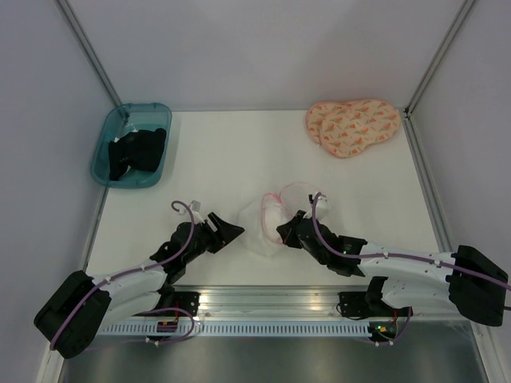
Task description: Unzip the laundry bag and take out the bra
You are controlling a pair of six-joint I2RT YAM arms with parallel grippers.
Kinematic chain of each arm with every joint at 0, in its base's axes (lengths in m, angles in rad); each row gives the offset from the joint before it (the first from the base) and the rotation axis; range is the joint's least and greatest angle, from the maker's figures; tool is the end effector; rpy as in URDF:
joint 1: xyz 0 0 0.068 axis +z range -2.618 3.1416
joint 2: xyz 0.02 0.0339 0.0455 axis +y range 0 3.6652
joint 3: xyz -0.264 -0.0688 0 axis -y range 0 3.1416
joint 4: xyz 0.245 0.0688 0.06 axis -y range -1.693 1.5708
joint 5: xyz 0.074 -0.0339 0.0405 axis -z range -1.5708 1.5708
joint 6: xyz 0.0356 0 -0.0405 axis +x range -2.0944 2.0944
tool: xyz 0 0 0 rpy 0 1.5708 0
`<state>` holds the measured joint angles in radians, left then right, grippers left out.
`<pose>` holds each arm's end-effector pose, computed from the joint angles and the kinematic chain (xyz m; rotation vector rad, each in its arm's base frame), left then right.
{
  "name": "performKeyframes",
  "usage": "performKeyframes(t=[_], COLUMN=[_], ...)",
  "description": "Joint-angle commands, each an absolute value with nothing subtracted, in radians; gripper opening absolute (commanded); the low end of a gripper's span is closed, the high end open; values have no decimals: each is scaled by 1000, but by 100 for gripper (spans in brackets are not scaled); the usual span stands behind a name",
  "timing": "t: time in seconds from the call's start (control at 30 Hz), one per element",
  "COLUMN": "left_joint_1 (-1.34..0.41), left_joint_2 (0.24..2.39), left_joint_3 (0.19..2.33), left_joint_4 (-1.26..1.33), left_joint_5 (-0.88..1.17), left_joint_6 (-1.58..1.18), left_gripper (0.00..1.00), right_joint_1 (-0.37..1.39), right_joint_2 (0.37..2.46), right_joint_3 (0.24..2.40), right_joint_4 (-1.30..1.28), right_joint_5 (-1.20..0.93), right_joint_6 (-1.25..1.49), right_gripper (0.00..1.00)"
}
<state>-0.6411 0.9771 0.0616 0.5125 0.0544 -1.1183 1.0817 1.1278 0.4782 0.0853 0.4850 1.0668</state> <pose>0.1351 -0.1032 0.1317 -0.4766 2.1249 -1.1463 0.1215 0.1929 0.1952 0.2759 2.1454 0.7849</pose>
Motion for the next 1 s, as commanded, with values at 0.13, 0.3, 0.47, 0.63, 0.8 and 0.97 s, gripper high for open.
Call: performKeyframes(t=[0.13,0.3,0.47,0.63,0.8,0.97], left_joint_1=[-644,-644,-644,-644,-644,-644], left_joint_2=[1003,1006,1014,1045,1066,1052], left_joint_3=[63,71,80,92,89,89], left_joint_4=[525,528,531,554,577,572], left_joint_5=[31,35,43,57,71,78], left_joint_6=[-1118,-1117,-1114,-1109,-1109,-1108], left_gripper=[74,72,67,56,40,37], right_joint_1=[1083,1085,1085,1088,1088,1089], right_joint_2=[984,842,877,960,927,974], right_joint_3=[496,454,622,739,753,850], right_joint_4=[164,222,43,-103,-17,-14], right_joint_5=[403,515,702,899,997,1042], right_joint_6=[889,802,669,600,500,345], right_gripper=[0,0,0,1,0,0])
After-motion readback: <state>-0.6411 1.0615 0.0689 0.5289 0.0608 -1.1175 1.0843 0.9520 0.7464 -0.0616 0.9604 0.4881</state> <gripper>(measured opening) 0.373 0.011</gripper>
